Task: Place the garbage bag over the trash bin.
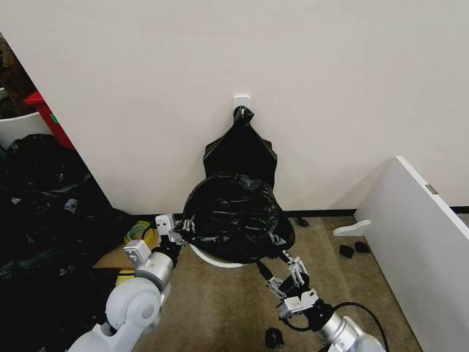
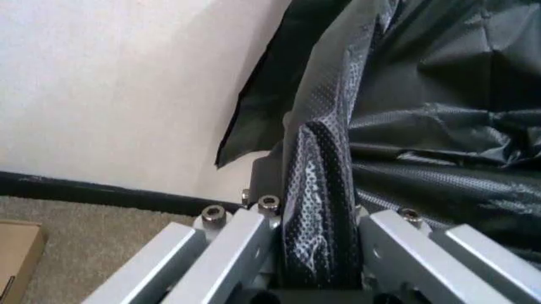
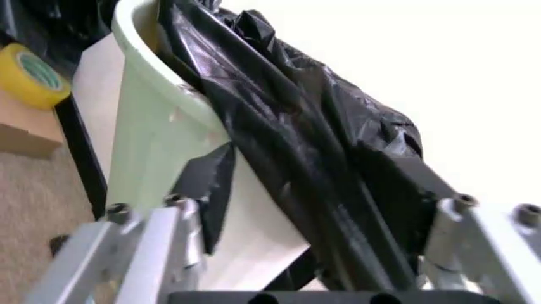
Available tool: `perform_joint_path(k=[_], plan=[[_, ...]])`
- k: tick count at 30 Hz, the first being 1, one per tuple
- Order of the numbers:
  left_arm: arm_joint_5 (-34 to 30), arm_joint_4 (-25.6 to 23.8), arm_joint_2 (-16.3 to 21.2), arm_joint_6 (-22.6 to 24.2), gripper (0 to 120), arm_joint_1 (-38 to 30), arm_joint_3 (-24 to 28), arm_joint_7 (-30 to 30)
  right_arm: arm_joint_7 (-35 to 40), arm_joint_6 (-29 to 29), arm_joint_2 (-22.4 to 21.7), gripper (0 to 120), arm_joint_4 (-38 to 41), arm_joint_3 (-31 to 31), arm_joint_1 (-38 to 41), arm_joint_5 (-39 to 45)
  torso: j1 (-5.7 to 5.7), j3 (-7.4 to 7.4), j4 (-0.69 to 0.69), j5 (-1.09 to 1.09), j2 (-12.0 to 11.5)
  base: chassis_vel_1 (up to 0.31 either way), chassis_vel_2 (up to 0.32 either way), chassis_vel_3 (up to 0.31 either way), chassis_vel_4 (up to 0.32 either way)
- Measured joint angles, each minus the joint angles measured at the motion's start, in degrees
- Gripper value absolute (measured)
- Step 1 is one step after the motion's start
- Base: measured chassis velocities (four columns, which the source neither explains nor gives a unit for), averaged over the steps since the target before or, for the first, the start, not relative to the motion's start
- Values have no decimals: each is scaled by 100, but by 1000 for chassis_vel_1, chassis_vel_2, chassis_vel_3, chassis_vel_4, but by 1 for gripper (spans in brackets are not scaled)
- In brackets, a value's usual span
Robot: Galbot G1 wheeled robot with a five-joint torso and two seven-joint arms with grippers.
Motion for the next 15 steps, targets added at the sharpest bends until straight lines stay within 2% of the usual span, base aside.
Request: perform_joint_path(k=[3,5,7,9,12,13,15], plan=[[-2,19,-1,0,0,-5,7,4,0,48,11,44,0,-2,-1,31,0,0,0,0,0,0,0,0,0],[-2,32,-4,1,0,-5,15,6,0,105,11,34,-1,9,-4,63,0,0,0,0,0,0,0,0,0],[7,44,-5,7,0,-4,16,-4,-2,163,7,31,11,18,-5,76,0,0,-2,-1,0,0,0,0,0],[31,68,5,19,0,-1,14,-7,-32,212,-12,19,30,34,-15,98,0,0,2,3,0,0,0,0,0],[43,79,10,19,0,0,15,-4,-73,239,-36,12,44,44,-17,129,0,0,0,-3,0,0,0,0,0],[49,85,14,19,0,2,15,-2,-109,259,-45,5,46,48,-16,143,0,0,-1,4,0,0,0,0,0],[56,89,14,20,0,9,14,-3,-142,280,-49,0,54,50,-14,161,0,0,0,-1,0,0,0,0,0]])
